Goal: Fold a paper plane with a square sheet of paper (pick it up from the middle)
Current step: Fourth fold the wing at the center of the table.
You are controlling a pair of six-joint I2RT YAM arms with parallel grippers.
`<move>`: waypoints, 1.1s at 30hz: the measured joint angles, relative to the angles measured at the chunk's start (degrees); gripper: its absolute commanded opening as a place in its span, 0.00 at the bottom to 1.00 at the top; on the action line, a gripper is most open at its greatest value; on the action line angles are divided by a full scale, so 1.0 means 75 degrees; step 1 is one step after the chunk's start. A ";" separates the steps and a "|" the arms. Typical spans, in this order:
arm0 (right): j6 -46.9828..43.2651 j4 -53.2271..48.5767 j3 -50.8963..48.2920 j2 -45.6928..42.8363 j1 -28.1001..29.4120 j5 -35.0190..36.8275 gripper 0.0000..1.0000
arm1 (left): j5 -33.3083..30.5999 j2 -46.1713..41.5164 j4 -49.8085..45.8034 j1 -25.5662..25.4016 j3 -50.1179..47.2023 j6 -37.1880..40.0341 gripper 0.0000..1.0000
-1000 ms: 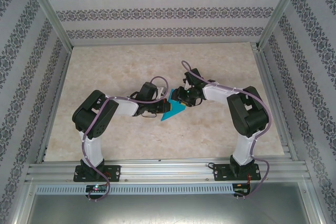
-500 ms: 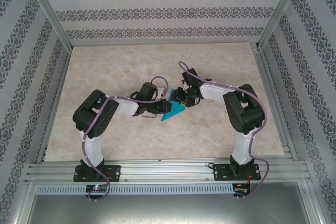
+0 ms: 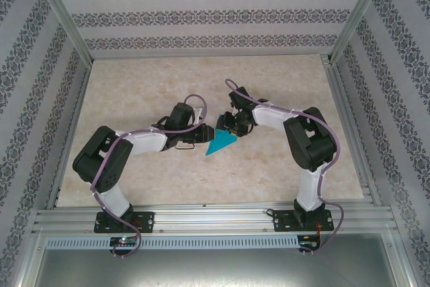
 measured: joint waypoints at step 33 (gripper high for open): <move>0.0312 -0.0224 0.0207 0.0134 0.0012 0.0128 0.57 | -0.0093 0.1020 -0.0172 -0.0166 0.0510 -0.0166 0.13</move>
